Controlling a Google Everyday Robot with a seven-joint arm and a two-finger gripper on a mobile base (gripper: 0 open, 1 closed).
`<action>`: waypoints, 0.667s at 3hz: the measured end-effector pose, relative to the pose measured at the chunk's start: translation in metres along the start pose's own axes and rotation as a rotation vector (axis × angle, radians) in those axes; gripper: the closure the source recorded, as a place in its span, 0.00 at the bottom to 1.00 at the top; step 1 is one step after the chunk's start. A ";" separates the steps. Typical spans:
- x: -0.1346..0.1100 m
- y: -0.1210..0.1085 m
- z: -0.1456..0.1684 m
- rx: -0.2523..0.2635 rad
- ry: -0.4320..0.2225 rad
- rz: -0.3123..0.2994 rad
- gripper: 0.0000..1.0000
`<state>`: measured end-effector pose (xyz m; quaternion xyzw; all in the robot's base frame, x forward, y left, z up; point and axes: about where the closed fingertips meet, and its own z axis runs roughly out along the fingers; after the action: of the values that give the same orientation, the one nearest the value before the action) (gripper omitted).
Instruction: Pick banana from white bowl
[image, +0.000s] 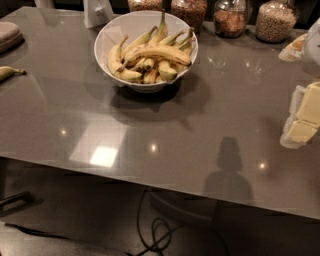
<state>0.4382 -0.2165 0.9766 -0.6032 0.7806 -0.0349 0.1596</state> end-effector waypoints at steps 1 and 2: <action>0.000 0.000 0.000 0.000 -0.001 0.000 0.00; -0.052 -0.028 0.002 0.051 -0.093 -0.014 0.00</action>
Offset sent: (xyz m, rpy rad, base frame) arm 0.0984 0.1071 0.0402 0.1826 -0.1827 0.0642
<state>0.4769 -0.1741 0.9924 -0.6055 0.7669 -0.0281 0.2109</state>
